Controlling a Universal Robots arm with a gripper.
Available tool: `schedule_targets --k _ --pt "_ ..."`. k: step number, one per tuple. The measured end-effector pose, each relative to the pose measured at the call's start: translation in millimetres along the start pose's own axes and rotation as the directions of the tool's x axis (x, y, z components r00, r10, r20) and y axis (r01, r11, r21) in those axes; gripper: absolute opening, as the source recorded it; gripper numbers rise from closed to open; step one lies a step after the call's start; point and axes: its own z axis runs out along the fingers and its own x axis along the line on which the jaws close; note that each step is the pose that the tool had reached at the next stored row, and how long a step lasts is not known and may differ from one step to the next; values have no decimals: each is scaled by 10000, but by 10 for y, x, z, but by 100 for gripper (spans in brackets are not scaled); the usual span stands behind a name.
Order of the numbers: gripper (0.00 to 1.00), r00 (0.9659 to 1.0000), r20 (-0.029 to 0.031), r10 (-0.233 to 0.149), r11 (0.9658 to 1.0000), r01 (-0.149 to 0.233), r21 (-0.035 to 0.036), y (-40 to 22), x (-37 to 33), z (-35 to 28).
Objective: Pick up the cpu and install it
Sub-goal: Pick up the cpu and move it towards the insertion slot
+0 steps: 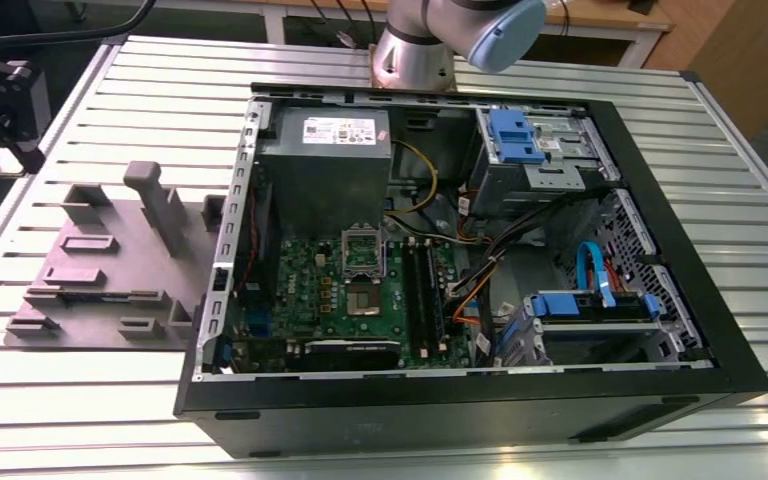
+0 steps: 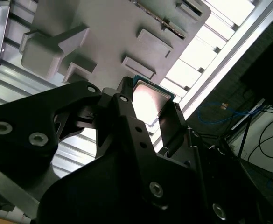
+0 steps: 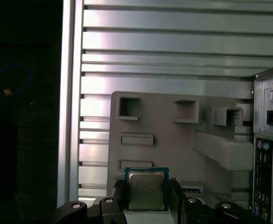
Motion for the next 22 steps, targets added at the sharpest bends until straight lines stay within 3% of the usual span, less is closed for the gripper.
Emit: schedule_targets --k 4,10,17,22 --pt "47 10000 -2 0 10000 0 -1 0 -44 0" --pt "47 10000 -2 1 10000 -1 -1 -1 -51 1" --pt "47 10000 -3 1 10000 -1 -1 0 -52 -58" --pt "47 10000 -2 0 10000 0 -1 0 -79 -61"
